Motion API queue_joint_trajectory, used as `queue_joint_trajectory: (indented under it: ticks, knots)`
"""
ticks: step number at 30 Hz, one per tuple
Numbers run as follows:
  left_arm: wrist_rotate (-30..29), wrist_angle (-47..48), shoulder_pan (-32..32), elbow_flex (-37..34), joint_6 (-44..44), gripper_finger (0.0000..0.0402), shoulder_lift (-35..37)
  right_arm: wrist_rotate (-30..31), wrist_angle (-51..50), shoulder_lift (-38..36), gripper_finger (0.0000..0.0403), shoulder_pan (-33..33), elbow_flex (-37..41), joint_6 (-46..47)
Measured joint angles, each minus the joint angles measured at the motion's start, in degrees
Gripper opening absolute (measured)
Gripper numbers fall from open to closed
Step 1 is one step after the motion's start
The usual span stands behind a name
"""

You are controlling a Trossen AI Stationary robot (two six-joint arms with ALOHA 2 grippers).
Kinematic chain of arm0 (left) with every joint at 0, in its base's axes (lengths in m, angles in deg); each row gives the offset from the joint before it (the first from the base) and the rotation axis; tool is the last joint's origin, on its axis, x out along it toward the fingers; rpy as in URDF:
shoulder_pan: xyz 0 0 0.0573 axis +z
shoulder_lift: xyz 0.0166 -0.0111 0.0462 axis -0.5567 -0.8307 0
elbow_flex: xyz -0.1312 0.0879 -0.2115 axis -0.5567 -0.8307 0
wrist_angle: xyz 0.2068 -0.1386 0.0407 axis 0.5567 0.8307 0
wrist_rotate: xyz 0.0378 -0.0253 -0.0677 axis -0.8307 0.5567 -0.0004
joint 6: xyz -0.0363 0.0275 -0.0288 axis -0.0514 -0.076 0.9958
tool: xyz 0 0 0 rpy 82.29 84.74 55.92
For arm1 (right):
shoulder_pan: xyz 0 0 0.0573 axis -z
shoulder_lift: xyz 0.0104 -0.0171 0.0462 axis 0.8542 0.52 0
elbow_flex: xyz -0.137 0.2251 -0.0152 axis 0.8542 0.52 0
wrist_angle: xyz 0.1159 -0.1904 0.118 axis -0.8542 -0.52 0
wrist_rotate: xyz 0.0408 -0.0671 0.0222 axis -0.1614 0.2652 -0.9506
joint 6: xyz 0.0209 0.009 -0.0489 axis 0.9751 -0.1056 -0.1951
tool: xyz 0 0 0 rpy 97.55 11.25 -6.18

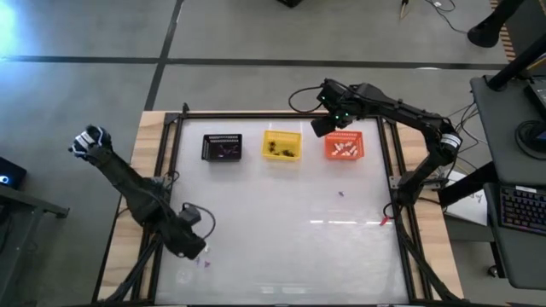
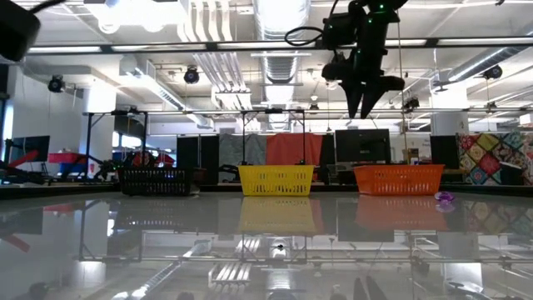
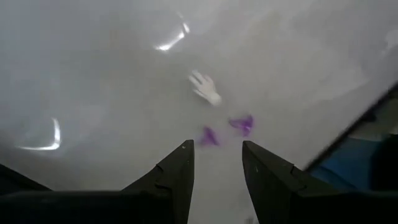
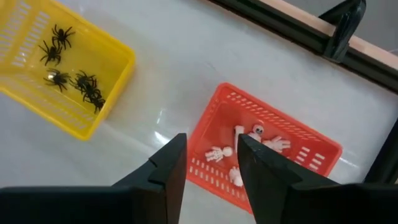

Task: Sort Halloween decoration
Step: Put the violet hat toy into the black bin

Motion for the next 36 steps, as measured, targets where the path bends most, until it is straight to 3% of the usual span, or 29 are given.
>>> queue_joint_trajectory:
  ticks: [12, 23, 36]
  knots:
    - [-0.34, -4.88, -7.58, 0.01, 16.45, 0.0118, -9.73, -3.89, 0.07, -0.02, 0.0136, -1.06, 0.0, 7.79]
    - [-0.34, -13.24, -8.08, 0.01, 17.98, 0.0118, -17.06, -4.48, -0.07, -0.02, 0.0133, -5.6, 0.0, 9.14]
    - [0.06, -13.34, -7.94, 0.01, 17.98, 0.0118, -21.22, -4.44, -0.02, -0.04, 0.0136, -7.96, 0.0, 9.18]
